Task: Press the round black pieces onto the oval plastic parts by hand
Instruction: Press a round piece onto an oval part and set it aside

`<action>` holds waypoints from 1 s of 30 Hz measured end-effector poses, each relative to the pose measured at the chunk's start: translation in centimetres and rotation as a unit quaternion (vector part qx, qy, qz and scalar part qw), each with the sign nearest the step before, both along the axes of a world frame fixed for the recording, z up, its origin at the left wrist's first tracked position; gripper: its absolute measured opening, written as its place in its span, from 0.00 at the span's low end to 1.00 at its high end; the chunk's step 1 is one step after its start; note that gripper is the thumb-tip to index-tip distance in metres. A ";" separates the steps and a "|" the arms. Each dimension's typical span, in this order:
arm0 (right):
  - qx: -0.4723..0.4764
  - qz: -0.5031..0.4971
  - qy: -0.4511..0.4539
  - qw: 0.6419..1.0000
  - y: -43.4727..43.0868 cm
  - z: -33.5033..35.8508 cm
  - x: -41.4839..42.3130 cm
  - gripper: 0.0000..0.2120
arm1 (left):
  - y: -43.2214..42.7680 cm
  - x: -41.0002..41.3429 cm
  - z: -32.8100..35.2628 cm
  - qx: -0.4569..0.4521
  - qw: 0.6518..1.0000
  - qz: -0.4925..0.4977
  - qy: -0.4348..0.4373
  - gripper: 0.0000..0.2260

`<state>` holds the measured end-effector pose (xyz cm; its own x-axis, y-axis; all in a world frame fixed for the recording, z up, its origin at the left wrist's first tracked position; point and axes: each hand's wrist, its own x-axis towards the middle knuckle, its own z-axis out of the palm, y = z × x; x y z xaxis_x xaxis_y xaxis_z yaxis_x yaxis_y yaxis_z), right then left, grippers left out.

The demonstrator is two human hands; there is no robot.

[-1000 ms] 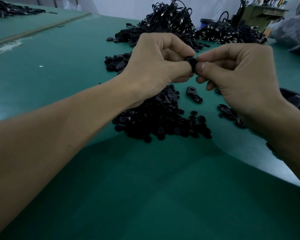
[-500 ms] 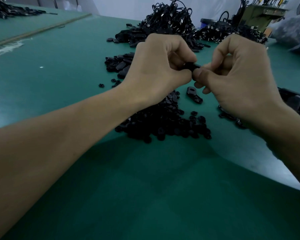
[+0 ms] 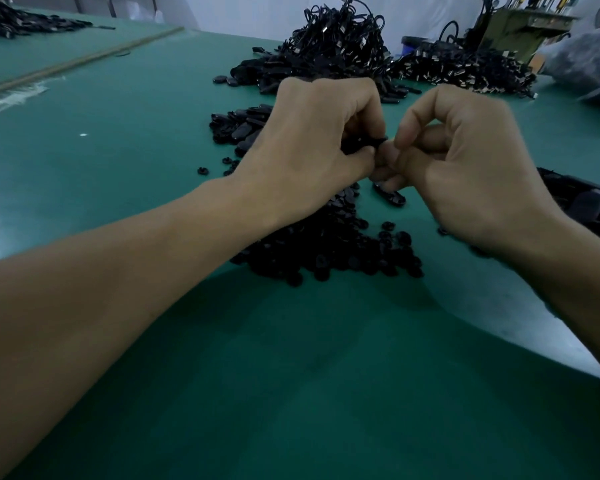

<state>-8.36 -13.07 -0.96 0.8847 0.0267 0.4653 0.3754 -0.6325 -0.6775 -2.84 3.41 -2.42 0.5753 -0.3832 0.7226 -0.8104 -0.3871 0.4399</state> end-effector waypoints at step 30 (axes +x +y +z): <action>0.068 0.012 0.043 0.997 -1.1 -0.6 0.4 0.06 | 0.7 0.9 0.3 -0.100 0.947 -0.110 0.283 0.12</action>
